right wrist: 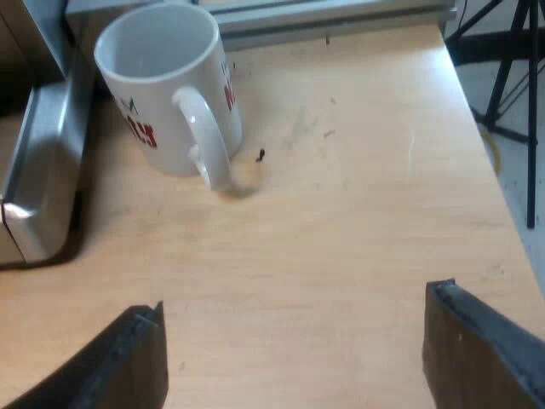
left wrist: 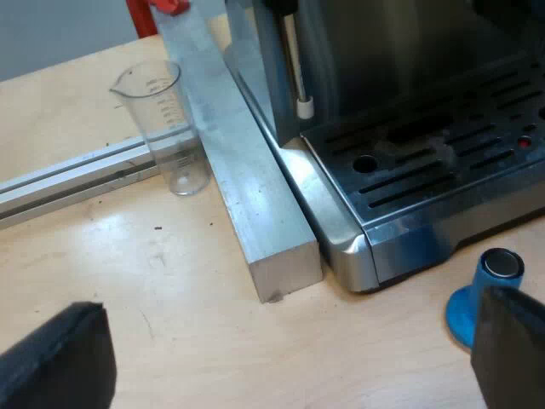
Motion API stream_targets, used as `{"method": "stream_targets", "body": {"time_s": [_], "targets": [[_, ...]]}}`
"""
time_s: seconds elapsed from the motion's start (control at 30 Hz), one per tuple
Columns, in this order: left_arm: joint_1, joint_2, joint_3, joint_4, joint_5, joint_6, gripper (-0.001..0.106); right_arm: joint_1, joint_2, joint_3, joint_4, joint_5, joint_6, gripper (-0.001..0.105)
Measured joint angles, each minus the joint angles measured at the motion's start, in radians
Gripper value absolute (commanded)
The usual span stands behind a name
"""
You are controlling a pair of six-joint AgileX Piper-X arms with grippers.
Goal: Put the handle in the coffee machine
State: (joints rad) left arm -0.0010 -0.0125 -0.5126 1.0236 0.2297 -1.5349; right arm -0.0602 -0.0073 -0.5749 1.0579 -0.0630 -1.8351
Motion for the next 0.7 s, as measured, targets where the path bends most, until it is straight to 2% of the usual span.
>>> {"method": "stream_targets", "body": {"time_s": [0.2, 0.7], "targets": [[0.0, 0.0, 0.0, 0.0, 0.0, 0.0, 0.086, 0.0, 0.0, 0.044, -0.007, 0.0, 0.003, 0.064], [0.0, 0.0, 0.0, 0.0, 0.0, 0.0, 0.086, 0.0, 0.0, 0.045, -0.007, 0.0, 0.003, 0.064]]}}
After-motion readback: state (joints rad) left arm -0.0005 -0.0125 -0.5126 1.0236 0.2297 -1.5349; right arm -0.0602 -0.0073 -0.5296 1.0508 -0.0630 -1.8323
